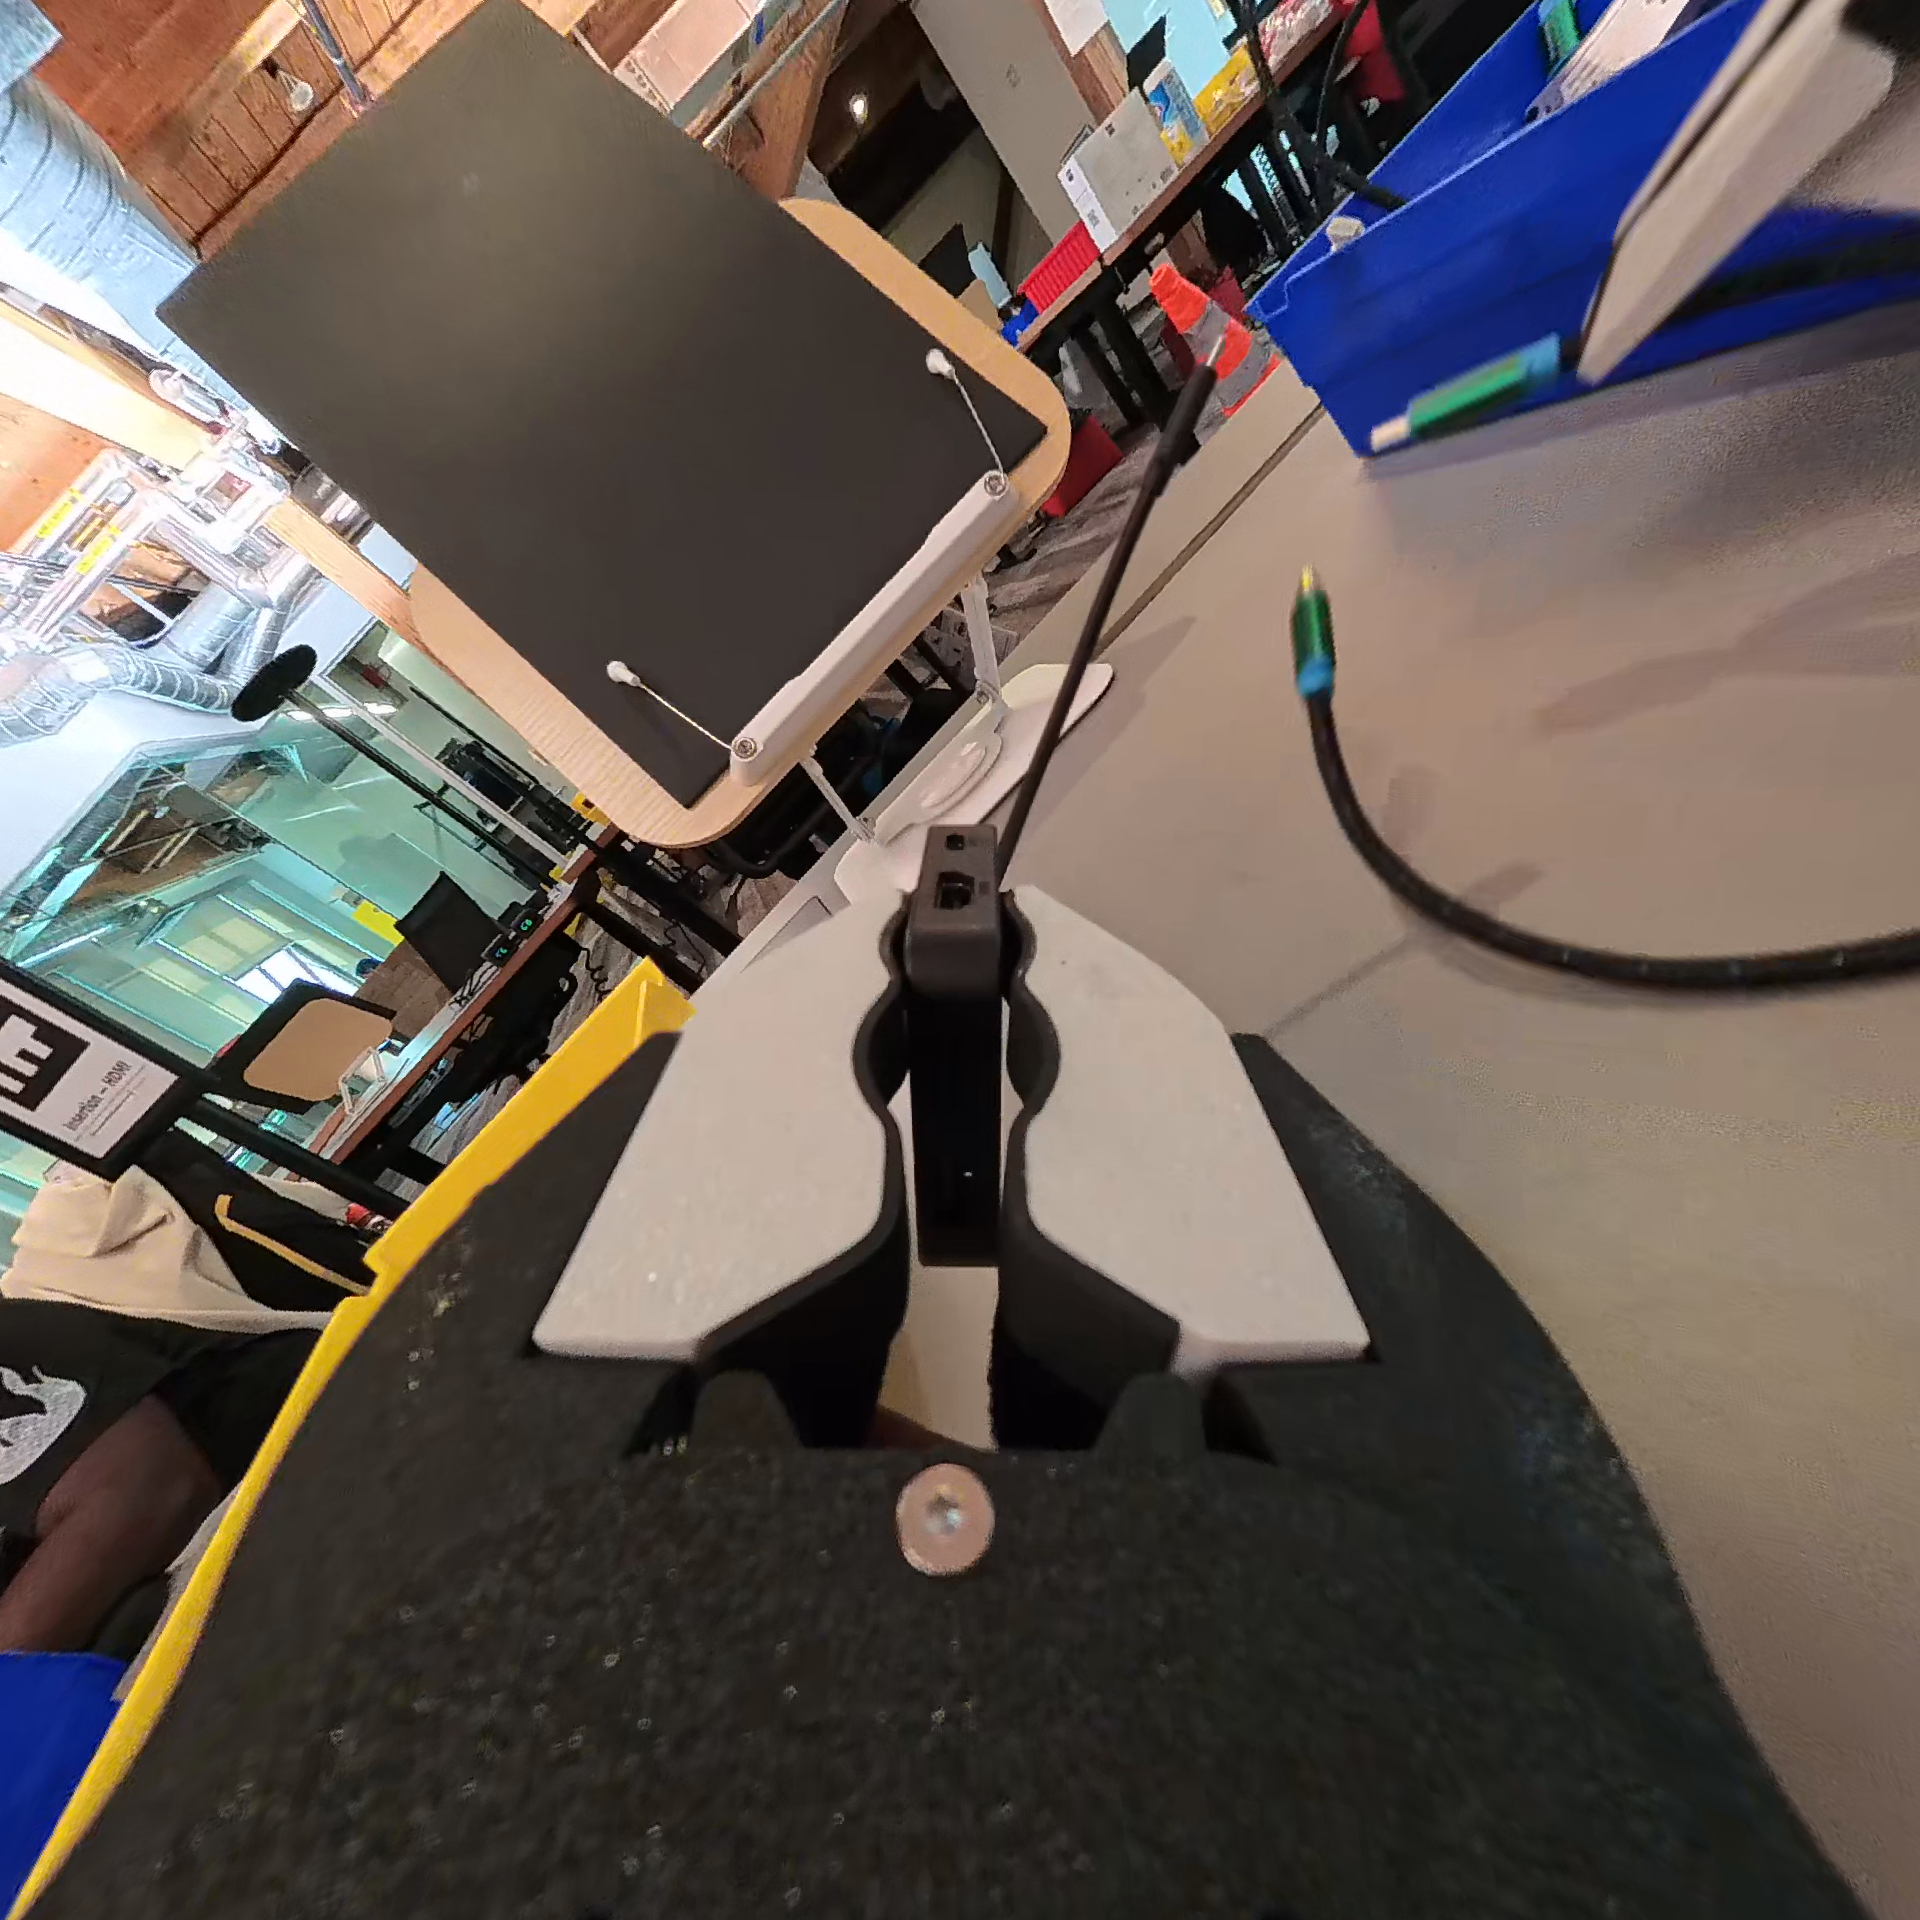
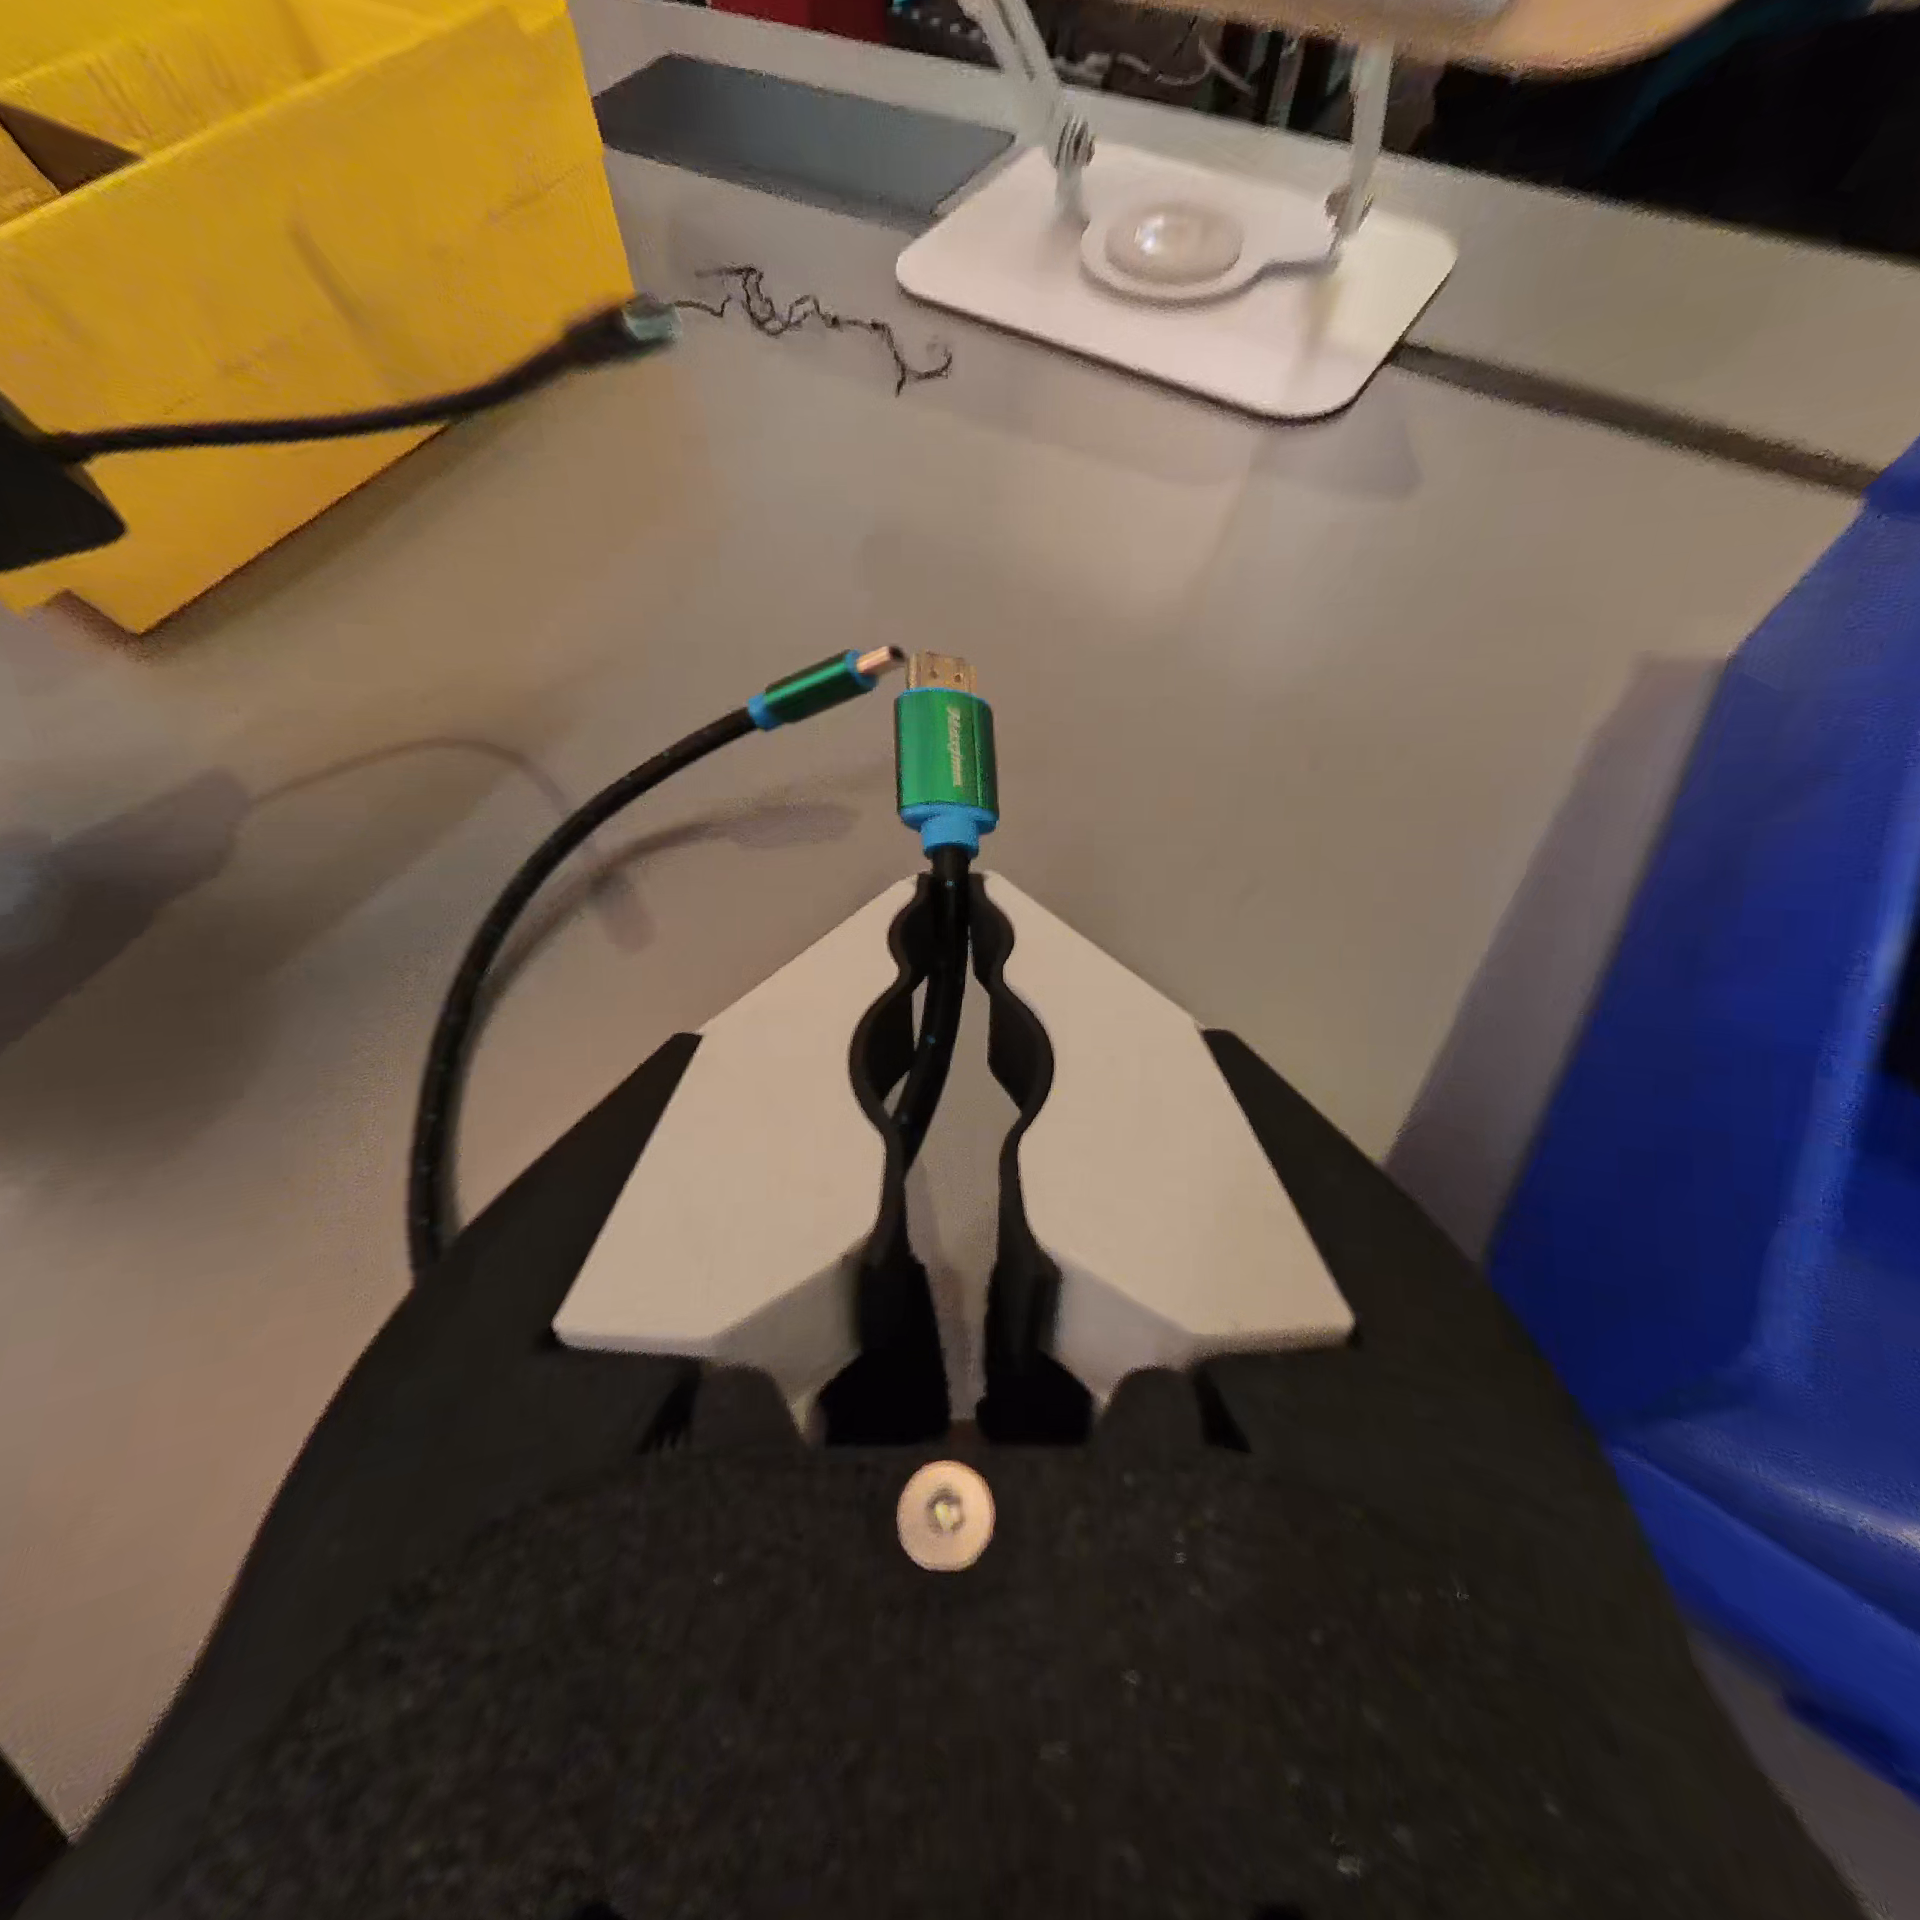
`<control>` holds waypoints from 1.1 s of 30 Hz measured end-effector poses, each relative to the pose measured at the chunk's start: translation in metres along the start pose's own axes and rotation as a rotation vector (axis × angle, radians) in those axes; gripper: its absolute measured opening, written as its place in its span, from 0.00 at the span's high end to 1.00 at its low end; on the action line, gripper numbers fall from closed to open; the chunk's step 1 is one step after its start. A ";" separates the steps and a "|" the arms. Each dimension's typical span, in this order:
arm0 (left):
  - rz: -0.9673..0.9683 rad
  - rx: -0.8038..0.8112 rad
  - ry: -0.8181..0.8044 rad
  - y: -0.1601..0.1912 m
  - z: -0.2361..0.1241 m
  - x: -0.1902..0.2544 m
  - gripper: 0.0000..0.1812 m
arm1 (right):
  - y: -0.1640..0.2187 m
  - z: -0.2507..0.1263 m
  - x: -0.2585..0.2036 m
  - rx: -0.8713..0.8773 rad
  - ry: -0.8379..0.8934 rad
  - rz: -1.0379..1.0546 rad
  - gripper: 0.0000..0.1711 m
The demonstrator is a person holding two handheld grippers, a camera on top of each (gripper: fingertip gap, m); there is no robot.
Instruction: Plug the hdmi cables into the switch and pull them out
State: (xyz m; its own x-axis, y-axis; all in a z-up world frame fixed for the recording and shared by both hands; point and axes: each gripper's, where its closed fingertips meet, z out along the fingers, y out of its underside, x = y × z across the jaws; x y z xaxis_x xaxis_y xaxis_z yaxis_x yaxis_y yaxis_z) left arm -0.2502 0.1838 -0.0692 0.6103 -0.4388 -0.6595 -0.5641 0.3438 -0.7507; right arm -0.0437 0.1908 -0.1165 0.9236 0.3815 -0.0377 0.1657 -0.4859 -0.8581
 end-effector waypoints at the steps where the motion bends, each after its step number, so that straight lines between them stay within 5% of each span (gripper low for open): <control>1: 0.004 -0.008 0.012 0.002 0.001 0.002 0.93 | -0.004 -0.005 0.002 0.000 0.006 -0.016 0.97; 9: 0.216 -0.060 0.136 0.021 0.010 0.035 0.92 | -0.049 -0.053 0.020 0.092 0.117 -0.130 0.97; 20: 0.130 -0.136 0.211 0.032 0.025 0.055 0.93 | -0.075 -0.095 0.039 0.164 0.230 -0.180 0.97; 25: 0.116 -0.177 0.160 0.033 0.028 0.047 0.93 | -0.091 -0.112 0.039 0.190 0.450 -0.475 0.97; 27: 0.098 -0.199 0.131 0.035 0.028 0.041 0.93 | -0.091 -0.106 0.025 0.162 0.529 -0.682 0.97; 33: -0.027 -0.244 0.076 0.045 0.027 0.018 0.93 | -0.031 -0.037 -0.057 0.005 0.343 -0.985 0.97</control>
State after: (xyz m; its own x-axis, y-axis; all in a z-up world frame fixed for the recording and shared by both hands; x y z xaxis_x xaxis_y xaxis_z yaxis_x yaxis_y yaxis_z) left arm -0.2493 0.2139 -0.1162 0.5886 -0.5095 -0.6276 -0.6713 0.1244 -0.7307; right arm -0.0885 0.1555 -0.0690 0.4288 0.3635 0.8271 0.8986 -0.0773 -0.4319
